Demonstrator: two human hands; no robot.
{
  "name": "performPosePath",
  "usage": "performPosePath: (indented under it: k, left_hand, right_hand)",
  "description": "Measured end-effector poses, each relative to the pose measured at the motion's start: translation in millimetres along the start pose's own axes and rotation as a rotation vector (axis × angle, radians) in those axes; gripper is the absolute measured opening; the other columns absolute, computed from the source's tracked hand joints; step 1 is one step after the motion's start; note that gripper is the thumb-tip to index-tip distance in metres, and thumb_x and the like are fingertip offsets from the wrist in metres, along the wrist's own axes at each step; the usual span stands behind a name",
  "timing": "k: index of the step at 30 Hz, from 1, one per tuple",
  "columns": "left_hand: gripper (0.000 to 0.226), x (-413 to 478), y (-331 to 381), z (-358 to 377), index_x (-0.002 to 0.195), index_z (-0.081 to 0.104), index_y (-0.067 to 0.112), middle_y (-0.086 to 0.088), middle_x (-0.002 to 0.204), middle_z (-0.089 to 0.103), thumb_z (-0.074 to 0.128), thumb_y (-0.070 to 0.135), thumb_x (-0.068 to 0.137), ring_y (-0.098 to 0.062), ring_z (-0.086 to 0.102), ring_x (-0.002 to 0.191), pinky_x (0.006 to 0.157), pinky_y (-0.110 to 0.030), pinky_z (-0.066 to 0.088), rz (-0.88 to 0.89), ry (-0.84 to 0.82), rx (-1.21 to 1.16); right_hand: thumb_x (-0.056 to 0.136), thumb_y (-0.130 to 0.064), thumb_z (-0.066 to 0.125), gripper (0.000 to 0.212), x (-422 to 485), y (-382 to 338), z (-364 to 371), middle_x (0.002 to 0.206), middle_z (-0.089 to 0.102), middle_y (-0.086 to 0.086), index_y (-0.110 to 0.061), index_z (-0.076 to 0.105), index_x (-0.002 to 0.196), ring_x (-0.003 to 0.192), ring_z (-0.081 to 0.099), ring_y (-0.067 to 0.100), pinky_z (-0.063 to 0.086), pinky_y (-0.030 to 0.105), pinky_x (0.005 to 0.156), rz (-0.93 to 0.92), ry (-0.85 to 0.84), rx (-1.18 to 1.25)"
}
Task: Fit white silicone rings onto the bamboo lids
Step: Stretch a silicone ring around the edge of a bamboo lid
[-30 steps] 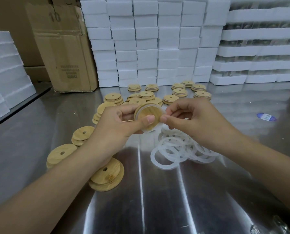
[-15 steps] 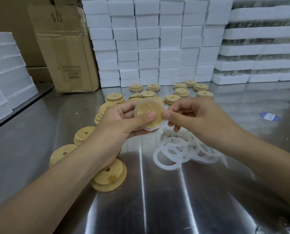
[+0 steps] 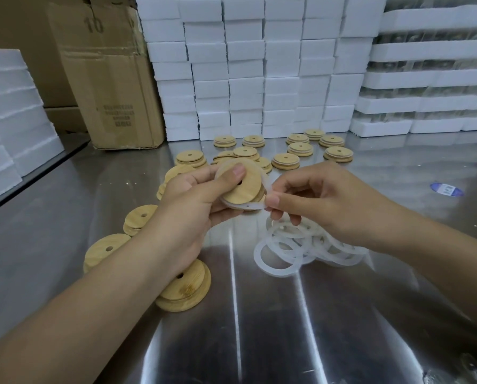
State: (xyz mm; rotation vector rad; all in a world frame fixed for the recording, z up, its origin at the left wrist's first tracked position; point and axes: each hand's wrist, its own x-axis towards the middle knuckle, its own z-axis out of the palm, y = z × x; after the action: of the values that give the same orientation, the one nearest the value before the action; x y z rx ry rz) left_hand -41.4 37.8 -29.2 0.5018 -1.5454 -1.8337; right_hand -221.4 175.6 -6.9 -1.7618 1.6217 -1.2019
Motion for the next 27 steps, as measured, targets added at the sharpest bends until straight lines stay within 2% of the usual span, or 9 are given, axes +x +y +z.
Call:
performPosePath:
  k: [5, 10, 14, 19, 21, 24, 25, 27]
  left_hand:
    - [0.043, 0, -3, 2, 0.119, 0.08, 0.011, -0.012, 0.113, 0.082, 0.079, 0.037, 0.086, -0.025, 0.08, 0.104, 0.08, -0.024, 0.062, -0.09, -0.05, -0.078]
    - [0.048, 0, -3, 2, 0.128, 0.073, 0.007, -0.011, 0.114, 0.081, 0.08, 0.028, 0.085, -0.022, 0.08, 0.1, 0.08, -0.027, 0.063, -0.041, -0.056, -0.144]
    - [0.044, 0, -7, 4, 0.13, 0.069, 0.003, -0.016, 0.12, 0.079, 0.079, 0.02, 0.09, -0.028, 0.078, 0.109, 0.088, -0.034, 0.064, -0.017, -0.067, -0.158]
    - [0.04, 1, -8, 3, 0.131, 0.069, 0.006, -0.016, 0.125, 0.077, 0.076, 0.018, 0.094, -0.032, 0.074, 0.119, 0.099, -0.042, 0.062, -0.011, -0.088, -0.121]
    - [0.037, 0, -7, 2, 0.131, 0.071, 0.01, -0.012, 0.126, 0.077, 0.075, 0.019, 0.096, -0.028, 0.074, 0.119, 0.098, -0.039, 0.062, -0.006, -0.106, -0.042]
    - [0.032, -1, -5, 2, 0.126, 0.074, 0.02, 0.001, 0.117, 0.081, 0.079, 0.021, 0.094, -0.012, 0.077, 0.108, 0.084, -0.024, 0.061, 0.062, -0.06, 0.213]
    - [0.031, -1, -5, 1, 0.122, 0.075, 0.02, 0.003, 0.112, 0.082, 0.082, 0.018, 0.092, -0.009, 0.078, 0.102, 0.08, -0.02, 0.059, 0.099, -0.041, 0.286]
    - [0.031, -1, -6, 1, 0.117, 0.074, 0.014, 0.001, 0.105, 0.083, 0.084, 0.007, 0.088, -0.009, 0.078, 0.095, 0.078, -0.016, 0.058, 0.165, -0.045, 0.329]
  right_hand:
    - [0.094, -0.026, 0.074, 0.021, 0, 4, 2, 0.075, 0.076, 0.003, -0.007, 0.079, 0.087, 0.055, 0.057, 0.006, 0.049, 0.017, 0.059, 0.032, 0.07, 0.075]
    - [0.096, -0.029, 0.074, 0.025, 2, 9, 8, 0.069, 0.073, 0.0, -0.008, 0.079, 0.083, 0.049, 0.056, 0.01, 0.046, 0.016, 0.055, 0.044, 0.19, 0.062]
    - [0.087, -0.038, 0.081, 0.026, 0, 6, 8, 0.071, 0.074, 0.004, -0.013, 0.079, 0.082, 0.053, 0.062, 0.012, 0.045, 0.014, 0.054, 0.064, 0.186, 0.062]
    - [0.093, -0.024, 0.08, 0.017, 1, 9, 7, 0.071, 0.074, 0.005, -0.01, 0.078, 0.083, 0.054, 0.065, 0.015, 0.048, 0.017, 0.055, 0.047, 0.221, 0.054]
    - [0.094, -0.024, 0.079, 0.016, 1, 10, 7, 0.073, 0.073, 0.003, -0.013, 0.077, 0.082, 0.056, 0.067, 0.015, 0.049, 0.021, 0.056, 0.036, 0.257, 0.02]
    - [0.094, -0.028, 0.079, 0.015, 2, 12, 4, 0.078, 0.073, 0.001, -0.021, 0.075, 0.082, 0.065, 0.071, 0.017, 0.057, 0.038, 0.065, 0.006, 0.334, -0.079]
    - [0.094, -0.029, 0.079, 0.013, 3, 13, 3, 0.08, 0.074, -0.002, -0.023, 0.074, 0.083, 0.07, 0.07, 0.017, 0.057, 0.035, 0.066, -0.023, 0.35, -0.113]
    - [0.094, -0.027, 0.08, 0.009, 3, 13, 0, 0.088, 0.074, -0.009, -0.027, 0.073, 0.088, 0.079, 0.068, 0.012, 0.049, 0.018, 0.066, -0.091, 0.358, -0.154]
